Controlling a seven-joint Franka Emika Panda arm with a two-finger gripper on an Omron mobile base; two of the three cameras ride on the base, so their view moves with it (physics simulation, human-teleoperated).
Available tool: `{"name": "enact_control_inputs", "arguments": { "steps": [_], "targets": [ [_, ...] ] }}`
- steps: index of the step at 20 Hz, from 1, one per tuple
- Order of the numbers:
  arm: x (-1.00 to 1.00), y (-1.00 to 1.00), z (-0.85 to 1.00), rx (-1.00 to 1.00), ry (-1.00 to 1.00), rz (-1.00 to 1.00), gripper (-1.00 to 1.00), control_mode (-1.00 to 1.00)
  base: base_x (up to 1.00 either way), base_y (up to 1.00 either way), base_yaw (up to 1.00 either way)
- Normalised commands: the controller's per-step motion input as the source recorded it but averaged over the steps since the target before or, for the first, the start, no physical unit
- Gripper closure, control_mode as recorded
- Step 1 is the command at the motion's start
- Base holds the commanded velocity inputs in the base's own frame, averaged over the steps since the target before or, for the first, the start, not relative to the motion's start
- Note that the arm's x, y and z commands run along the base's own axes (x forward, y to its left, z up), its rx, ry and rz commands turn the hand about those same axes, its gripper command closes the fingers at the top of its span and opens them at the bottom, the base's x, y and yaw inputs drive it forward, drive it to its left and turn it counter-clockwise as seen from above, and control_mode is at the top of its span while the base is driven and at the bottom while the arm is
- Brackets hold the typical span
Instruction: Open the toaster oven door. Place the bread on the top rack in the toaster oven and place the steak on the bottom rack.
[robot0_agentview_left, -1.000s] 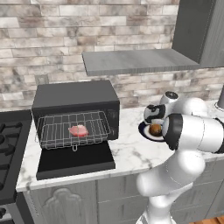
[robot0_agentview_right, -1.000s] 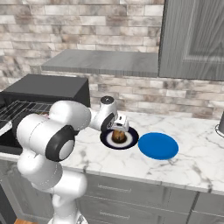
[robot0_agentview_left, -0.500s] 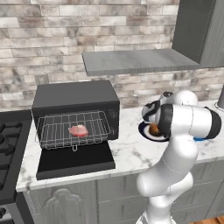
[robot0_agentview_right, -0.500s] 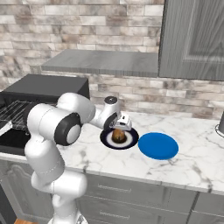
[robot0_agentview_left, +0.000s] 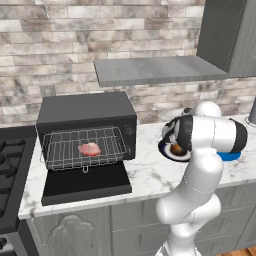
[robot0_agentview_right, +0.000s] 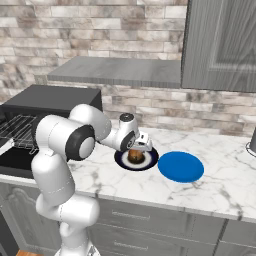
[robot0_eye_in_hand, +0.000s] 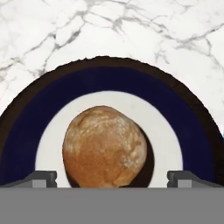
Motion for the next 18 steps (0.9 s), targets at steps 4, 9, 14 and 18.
{"name": "enact_control_inputs", "arguments": {
  "steps": [4,9,14,18],
  "targets": [
    [0.14,0.00,-0.30,-0.07,0.01,0.01,-1.00,-1.00,0.00,0.00,0.00],
    [0.30,0.00,-0.26,-0.02,0.00,0.05,-1.00,-1.00,0.00,0.00,0.00],
    [0.29,0.00,-0.31,-0.02,0.01,0.03,1.00,-1.00,0.00,0.00,0.00],
    [0.03,-0.03,-0.30,-0.02,0.05,0.00,1.00,-1.00,0.00,0.00,0.00]
  ]
}}
